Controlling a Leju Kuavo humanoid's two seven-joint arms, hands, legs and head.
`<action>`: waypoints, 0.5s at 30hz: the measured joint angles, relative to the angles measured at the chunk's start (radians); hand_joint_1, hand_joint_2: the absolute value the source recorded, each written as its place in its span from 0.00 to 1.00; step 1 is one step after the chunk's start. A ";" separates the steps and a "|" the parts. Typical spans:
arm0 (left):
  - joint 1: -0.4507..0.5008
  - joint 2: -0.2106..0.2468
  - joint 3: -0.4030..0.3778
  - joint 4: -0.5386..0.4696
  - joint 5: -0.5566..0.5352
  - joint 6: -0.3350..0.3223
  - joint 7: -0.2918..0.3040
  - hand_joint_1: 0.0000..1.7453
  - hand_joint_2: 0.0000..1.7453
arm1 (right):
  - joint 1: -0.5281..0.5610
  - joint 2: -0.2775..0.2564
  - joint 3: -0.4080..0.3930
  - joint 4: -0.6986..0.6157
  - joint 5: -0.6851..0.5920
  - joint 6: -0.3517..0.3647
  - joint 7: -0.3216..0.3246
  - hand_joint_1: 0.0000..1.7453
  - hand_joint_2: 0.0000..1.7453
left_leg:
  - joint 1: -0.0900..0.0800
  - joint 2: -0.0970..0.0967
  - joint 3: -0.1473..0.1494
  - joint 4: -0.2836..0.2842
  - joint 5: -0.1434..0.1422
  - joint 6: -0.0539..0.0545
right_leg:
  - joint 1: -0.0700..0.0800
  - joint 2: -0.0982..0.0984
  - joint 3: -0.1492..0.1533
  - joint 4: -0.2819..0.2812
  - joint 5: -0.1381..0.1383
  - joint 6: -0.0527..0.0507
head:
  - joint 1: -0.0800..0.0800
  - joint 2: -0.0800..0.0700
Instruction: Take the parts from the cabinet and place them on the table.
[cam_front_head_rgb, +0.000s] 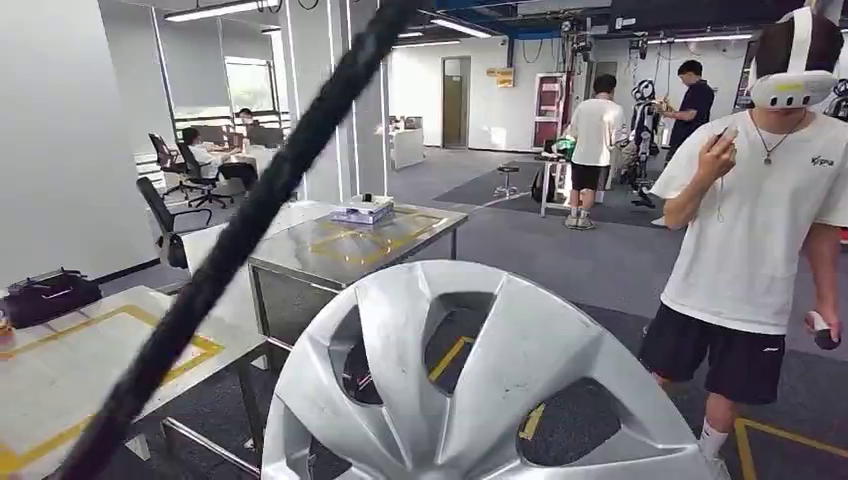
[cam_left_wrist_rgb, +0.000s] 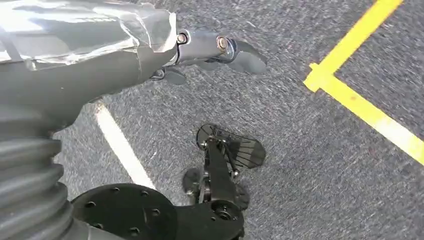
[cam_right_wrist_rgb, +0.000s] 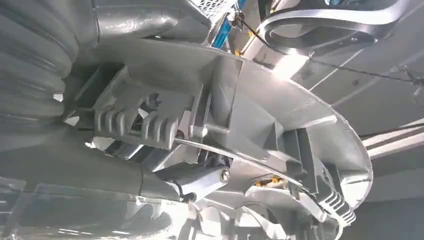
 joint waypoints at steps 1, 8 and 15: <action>0.000 -0.003 0.003 0.000 -0.010 -0.001 0.000 0.00 1.00 | 0.000 0.000 0.000 0.000 0.000 0.000 0.000 1.00 1.00 | 0.001 -0.011 -0.001 0.007 -0.004 -0.006 | -0.005 0.020 0.042 -0.087 0.032 0.007 | 0.000 0.000; 0.012 -0.020 0.073 -0.002 -0.087 -0.026 0.015 0.00 1.00 | 0.013 0.005 0.001 0.013 -0.016 -0.031 0.039 1.00 1.00 | -0.002 0.032 -0.043 0.066 -0.043 -0.037 | -0.004 0.010 0.057 -0.109 0.033 -0.044 | -0.008 0.000; 0.009 -0.043 0.145 -0.010 -0.164 -0.057 0.023 0.00 1.00 | 0.073 -0.014 0.008 0.068 -0.028 -0.035 0.077 1.00 1.00 | 0.002 0.079 -0.113 0.184 -0.058 -0.031 | 0.014 -0.059 0.060 -0.109 0.024 -0.060 | -0.008 0.000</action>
